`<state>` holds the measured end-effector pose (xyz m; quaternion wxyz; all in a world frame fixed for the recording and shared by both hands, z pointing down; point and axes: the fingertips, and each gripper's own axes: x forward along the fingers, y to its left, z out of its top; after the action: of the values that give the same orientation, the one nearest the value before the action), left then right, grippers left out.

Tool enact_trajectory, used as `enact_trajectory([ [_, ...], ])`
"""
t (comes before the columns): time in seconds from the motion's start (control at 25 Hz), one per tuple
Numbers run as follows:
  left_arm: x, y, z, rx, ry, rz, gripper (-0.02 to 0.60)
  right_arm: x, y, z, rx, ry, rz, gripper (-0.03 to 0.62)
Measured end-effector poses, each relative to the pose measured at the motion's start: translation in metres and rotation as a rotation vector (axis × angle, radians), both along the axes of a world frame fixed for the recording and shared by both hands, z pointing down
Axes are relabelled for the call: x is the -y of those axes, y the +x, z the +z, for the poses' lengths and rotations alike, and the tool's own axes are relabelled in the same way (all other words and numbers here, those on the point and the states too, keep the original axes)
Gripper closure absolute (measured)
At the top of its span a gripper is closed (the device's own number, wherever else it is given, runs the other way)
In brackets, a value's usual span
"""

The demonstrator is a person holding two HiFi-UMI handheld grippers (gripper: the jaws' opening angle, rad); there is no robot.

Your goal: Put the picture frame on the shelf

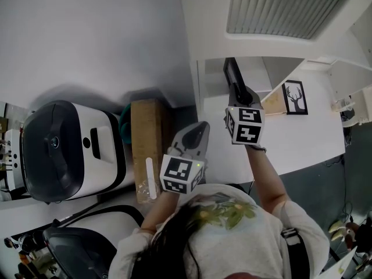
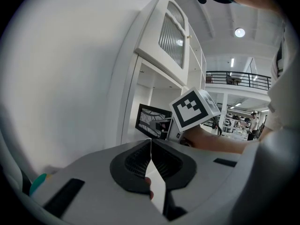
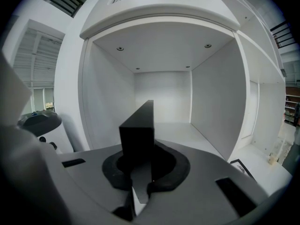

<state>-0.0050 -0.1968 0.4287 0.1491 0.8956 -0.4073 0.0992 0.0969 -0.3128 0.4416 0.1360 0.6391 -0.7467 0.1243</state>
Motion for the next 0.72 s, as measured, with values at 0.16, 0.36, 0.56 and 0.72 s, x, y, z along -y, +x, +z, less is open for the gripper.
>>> enact_trajectory([
  [0.16, 0.0, 0.0, 0.0, 0.0, -0.001, -0.004, 0.551, 0.004, -0.001, 0.0, -0.004, 0.0, -0.003, 0.557],
  [0.36, 0.0, 0.0, 0.001, 0.001, -0.005, -0.008, 0.551, 0.008, -0.002, 0.0, 0.002, -0.002, -0.006, 0.557],
  [0.56, -0.001, -0.001, 0.002, 0.001, -0.005, -0.011, 0.551, 0.014, -0.001, 0.0, -0.008, 0.004, -0.004, 0.557],
  [0.72, 0.0, -0.002, 0.001, 0.001, -0.005, -0.015, 0.551, 0.017, -0.001, 0.0, -0.006, 0.003, -0.006, 0.557],
])
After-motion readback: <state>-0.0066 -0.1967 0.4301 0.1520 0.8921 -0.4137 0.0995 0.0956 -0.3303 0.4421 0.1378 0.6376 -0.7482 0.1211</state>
